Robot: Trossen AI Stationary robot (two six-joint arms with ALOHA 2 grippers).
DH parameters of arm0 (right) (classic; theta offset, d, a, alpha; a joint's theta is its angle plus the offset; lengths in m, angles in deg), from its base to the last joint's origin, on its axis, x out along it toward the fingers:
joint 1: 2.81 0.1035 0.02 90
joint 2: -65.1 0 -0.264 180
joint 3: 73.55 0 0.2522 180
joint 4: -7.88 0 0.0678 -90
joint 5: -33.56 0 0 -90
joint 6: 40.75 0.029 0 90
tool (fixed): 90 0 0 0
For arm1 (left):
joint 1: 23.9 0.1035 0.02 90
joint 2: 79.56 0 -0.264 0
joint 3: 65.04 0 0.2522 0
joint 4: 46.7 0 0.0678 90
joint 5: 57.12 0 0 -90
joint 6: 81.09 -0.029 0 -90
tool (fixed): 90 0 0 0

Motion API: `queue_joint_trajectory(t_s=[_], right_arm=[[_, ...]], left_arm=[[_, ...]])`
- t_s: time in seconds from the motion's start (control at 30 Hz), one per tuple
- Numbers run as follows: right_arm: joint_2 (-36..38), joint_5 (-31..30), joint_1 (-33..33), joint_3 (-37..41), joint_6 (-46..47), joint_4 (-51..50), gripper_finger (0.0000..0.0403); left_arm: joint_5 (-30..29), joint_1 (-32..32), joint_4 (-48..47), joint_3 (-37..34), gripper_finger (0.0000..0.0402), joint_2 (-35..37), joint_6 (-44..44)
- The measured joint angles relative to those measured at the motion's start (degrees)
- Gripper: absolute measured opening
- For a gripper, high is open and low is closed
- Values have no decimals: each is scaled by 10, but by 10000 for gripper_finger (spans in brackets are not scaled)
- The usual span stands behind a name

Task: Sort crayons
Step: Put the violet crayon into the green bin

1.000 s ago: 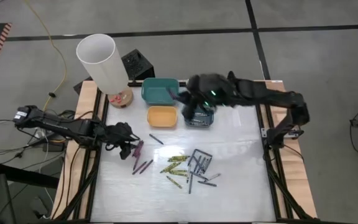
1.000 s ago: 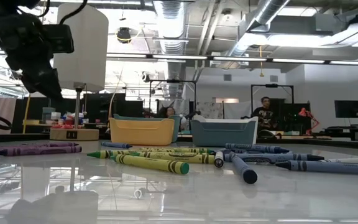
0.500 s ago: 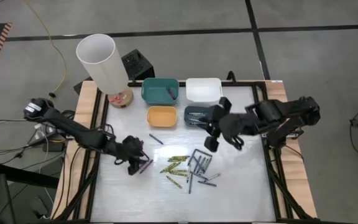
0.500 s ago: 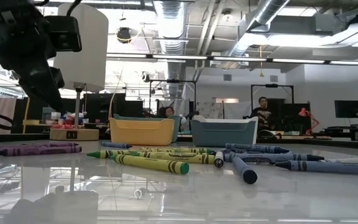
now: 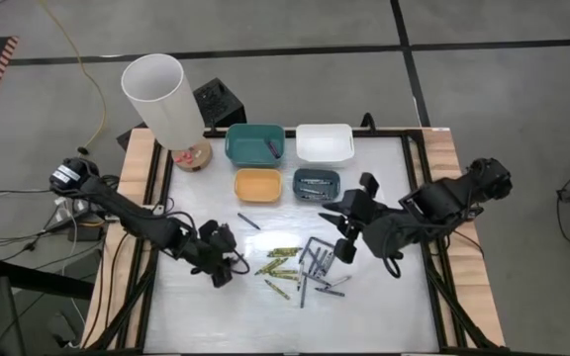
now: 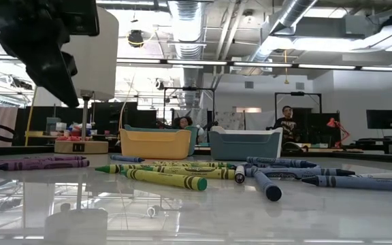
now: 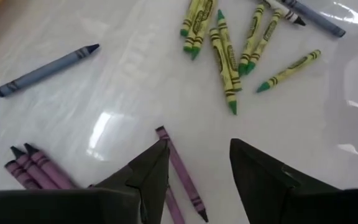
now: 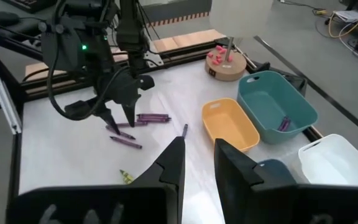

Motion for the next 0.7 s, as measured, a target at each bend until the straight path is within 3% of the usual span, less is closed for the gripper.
queue_joint_trajectory(t_s=[0.17, 0.5, 0.7], right_arm=[[0, 0, 4, 0, 5, 0, 81], [0, 0, 2, 0, 5, 0, 81], [0, 0, 2, 0, 4, 0, 81]], left_arm=[[-17, -8, -22, -4, 151, 0, 9], [16, -18, -52, -4, 150, -4, 28], [16, -17, -106, -4, 150, -4, 88]])
